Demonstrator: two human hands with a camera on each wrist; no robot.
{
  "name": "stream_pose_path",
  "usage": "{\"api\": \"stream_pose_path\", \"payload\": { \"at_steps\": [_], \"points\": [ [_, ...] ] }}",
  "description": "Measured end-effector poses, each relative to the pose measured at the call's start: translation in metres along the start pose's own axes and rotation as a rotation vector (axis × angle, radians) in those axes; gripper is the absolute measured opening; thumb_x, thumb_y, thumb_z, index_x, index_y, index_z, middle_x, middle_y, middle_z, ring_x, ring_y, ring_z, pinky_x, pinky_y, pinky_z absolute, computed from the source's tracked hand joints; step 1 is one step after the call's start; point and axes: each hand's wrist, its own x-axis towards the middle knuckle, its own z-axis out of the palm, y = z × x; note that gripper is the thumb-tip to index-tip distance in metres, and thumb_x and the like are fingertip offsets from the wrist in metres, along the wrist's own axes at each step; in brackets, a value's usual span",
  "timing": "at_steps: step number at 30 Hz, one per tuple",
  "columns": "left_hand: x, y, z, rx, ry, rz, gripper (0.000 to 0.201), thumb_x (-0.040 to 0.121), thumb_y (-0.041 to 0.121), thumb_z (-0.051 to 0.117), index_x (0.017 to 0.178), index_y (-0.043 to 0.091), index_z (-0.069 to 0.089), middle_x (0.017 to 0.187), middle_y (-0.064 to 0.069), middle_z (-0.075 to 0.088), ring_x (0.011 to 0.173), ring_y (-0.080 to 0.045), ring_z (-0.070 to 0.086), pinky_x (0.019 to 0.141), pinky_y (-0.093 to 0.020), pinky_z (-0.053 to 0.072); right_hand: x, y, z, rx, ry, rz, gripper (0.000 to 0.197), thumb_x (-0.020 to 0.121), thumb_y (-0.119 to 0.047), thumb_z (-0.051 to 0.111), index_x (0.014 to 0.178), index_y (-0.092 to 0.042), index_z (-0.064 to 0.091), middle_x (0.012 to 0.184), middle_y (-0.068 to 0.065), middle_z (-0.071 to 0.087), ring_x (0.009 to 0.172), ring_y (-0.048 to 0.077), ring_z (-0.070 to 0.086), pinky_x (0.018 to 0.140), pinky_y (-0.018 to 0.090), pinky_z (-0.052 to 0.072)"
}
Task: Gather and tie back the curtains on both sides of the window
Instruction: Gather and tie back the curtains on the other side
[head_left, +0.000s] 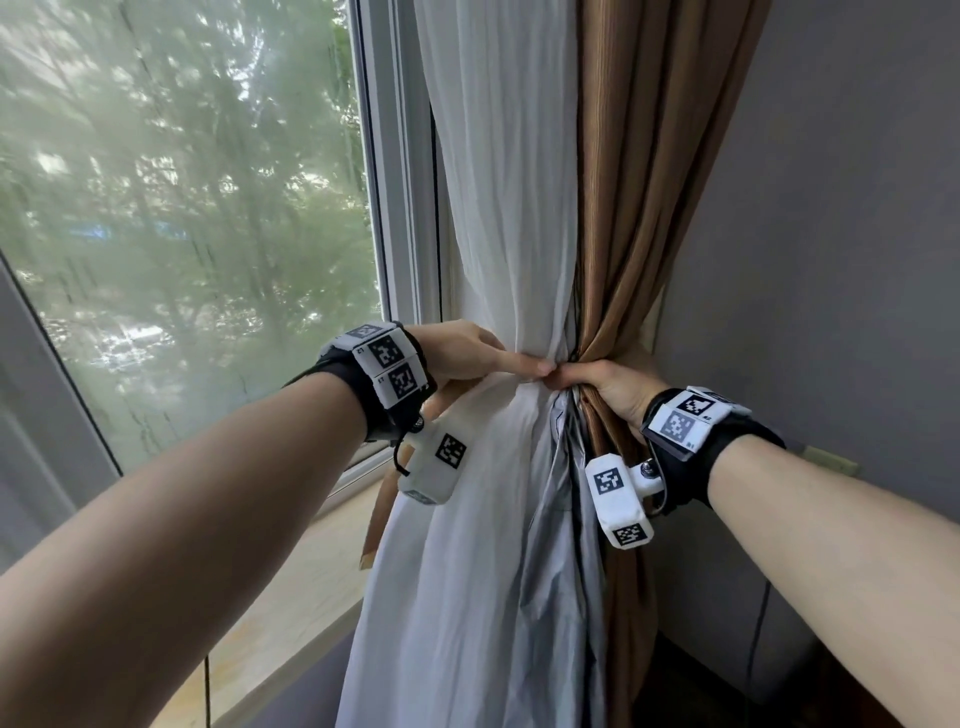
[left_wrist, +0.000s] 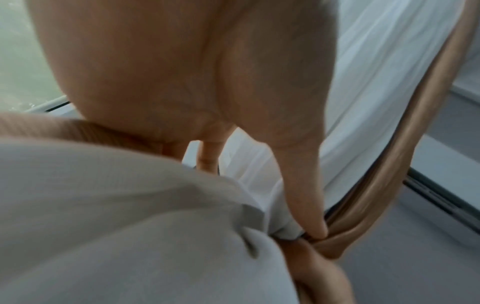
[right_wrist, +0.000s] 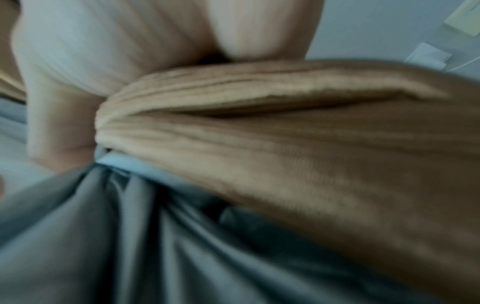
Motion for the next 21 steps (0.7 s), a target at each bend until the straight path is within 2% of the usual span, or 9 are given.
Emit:
{"api": "stream_pose_path", "payload": {
  "at_steps": [3,6,8,10,12,14,16,19,21],
  "points": [
    [-0.009,-0.002,-0.001,-0.209,-0.072,-0.004,0.044,0.094,0.040,0.072,0.114,0.001,0.073,0.076,-0.008,0.070,0.049,-0.018,0.061,0.045,-0.022,0.046,-0.005,-0.003,0.001,-0.029,0.050,-0.039,0.055,0.039,-0.022,0.092,0.092,-0.012,0.081,0.094,0.001,0.082,0.094,0.025,0.079,0.097,0.044,0.061],
    [-0.010,-0.008,-0.002,-0.244,-0.032,-0.021,0.047,0.087,0.037,0.078,0.114,-0.001,0.073,0.078,-0.012,0.061,0.047,-0.021,0.055,0.045,-0.028,0.045,-0.007,-0.004,0.002,-0.039,0.090,-0.031,0.042,0.043,-0.019,0.090,0.083,-0.014,0.080,0.087,0.000,0.082,0.090,0.024,0.079,0.093,0.043,0.063],
    [-0.009,-0.009,-0.002,-0.172,0.041,-0.028,0.048,0.071,0.045,0.089,0.095,0.005,0.076,0.065,-0.012,0.062,0.044,-0.022,0.055,0.056,-0.034,0.048,-0.009,-0.004,0.003,-0.050,0.087,-0.017,0.041,0.044,-0.019,0.093,0.082,-0.013,0.080,0.087,0.001,0.082,0.090,0.026,0.079,0.094,0.045,0.062],
    [-0.013,-0.009,-0.001,-0.090,0.099,-0.030,0.042,0.064,0.043,0.096,0.088,0.016,0.075,0.062,-0.006,0.070,0.052,-0.019,0.064,0.074,-0.039,0.057,-0.010,-0.004,0.004,-0.061,0.090,-0.008,0.044,0.042,-0.021,0.094,0.083,-0.013,0.081,0.087,-0.001,0.082,0.090,0.025,0.079,0.094,0.043,0.062],
    [-0.014,-0.010,-0.001,-0.099,0.110,-0.055,0.058,0.051,0.038,0.101,0.100,0.021,0.076,0.079,-0.002,0.079,0.074,-0.021,0.076,0.090,-0.044,0.060,-0.012,-0.005,0.004,-0.067,0.099,-0.010,0.044,0.040,-0.024,0.091,0.082,-0.016,0.080,0.084,-0.005,0.082,0.088,0.021,0.078,0.092,0.039,0.062],
    [-0.014,-0.012,-0.001,-0.131,0.068,-0.068,0.086,0.033,0.038,0.104,0.112,0.028,0.075,0.103,-0.005,0.080,0.095,-0.029,0.077,0.096,-0.051,0.059,-0.015,-0.006,0.002,-0.070,0.104,-0.016,0.042,0.043,-0.023,0.092,0.083,-0.018,0.080,0.084,-0.005,0.081,0.088,0.021,0.078,0.091,0.039,0.062],
    [-0.014,-0.014,-0.003,-0.167,0.059,-0.062,0.095,0.028,0.032,0.105,0.117,0.034,0.072,0.106,-0.008,0.079,0.094,-0.030,0.077,0.092,-0.051,0.060,-0.018,-0.008,0.000,-0.074,0.099,-0.034,0.033,0.054,-0.014,0.096,0.082,-0.020,0.078,0.083,-0.005,0.081,0.087,0.020,0.077,0.090,0.036,0.062],
    [-0.024,-0.008,0.000,-0.228,0.097,-0.077,0.090,0.039,0.013,0.093,0.124,0.030,0.067,0.091,-0.019,0.076,0.068,-0.028,0.073,0.077,-0.046,0.061,-0.024,-0.012,-0.003,-0.070,0.056,-0.041,0.026,0.070,-0.004,0.090,0.079,-0.022,0.074,0.085,-0.005,0.078,0.080,0.014,0.074,0.082,0.026,0.059],
    [-0.030,-0.002,0.007,-0.223,0.130,-0.099,0.091,0.040,0.009,0.091,0.125,0.029,0.067,0.107,-0.023,0.075,0.090,-0.036,0.075,0.089,-0.053,0.061,-0.027,-0.012,-0.002,-0.069,0.052,-0.027,0.024,0.071,-0.005,0.090,0.080,-0.022,0.074,0.086,-0.004,0.078,0.082,0.017,0.075,0.083,0.027,0.059]
  ]
}}
